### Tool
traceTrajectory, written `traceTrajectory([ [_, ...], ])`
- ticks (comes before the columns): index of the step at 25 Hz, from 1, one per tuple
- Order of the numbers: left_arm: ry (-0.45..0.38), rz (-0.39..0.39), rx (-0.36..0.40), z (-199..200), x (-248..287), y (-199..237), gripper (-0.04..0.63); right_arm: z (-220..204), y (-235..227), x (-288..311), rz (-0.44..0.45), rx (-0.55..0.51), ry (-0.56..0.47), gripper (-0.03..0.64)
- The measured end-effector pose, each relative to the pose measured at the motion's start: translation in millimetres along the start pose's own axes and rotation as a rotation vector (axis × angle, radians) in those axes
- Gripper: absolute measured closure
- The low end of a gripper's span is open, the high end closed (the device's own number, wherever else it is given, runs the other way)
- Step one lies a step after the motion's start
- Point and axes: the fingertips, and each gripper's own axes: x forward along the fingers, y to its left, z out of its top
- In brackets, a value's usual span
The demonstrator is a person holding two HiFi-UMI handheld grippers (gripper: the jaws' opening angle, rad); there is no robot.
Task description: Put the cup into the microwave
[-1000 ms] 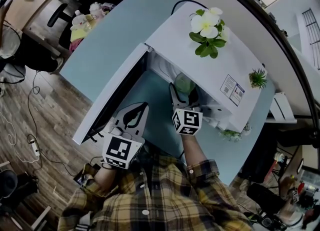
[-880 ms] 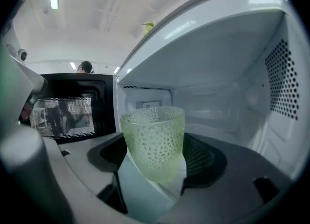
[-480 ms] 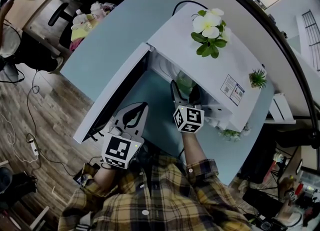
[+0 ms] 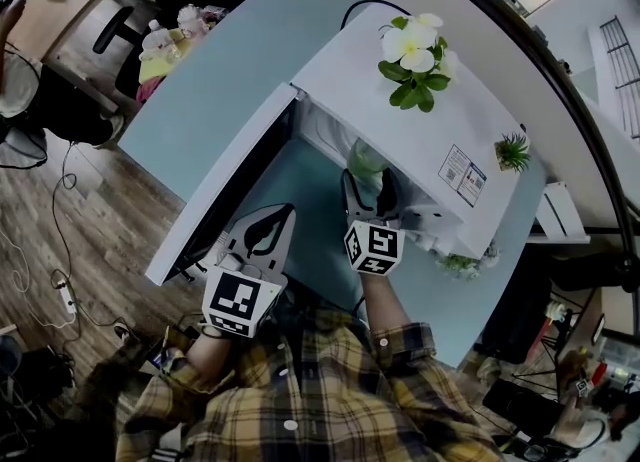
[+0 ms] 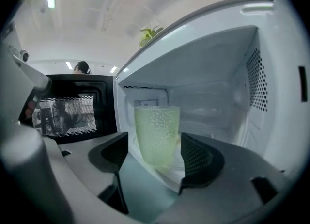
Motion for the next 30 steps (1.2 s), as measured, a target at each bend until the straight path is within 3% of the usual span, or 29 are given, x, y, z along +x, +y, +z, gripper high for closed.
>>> traceTrajectory([
  [5, -0.001, -0.004, 0.002, 0, -1, -2, 0.603, -3, -1, -6, -0.028, -0.039, 0.004, 0.397],
  [17, -0.005, 0.008, 0.0, -1, -7, 1, 0.603, -3, -8, 4, -0.063, -0.036, 0.029, 0.466],
  [20, -0.007, 0.012, 0.001, -1, -9, 1, 0.603, -3, -9, 5, -0.068, -0.043, 0.031, 0.545],
  [23, -0.01, 0.015, 0.001, -1, -10, 1, 0.603, -2, -9, 5, -0.069, -0.046, 0.029, 0.569],
  [30, -0.017, 0.016, 0.004, -1, -14, 0, 0.603, 0, -9, 1, -0.068, -0.052, 0.024, 0.597],
])
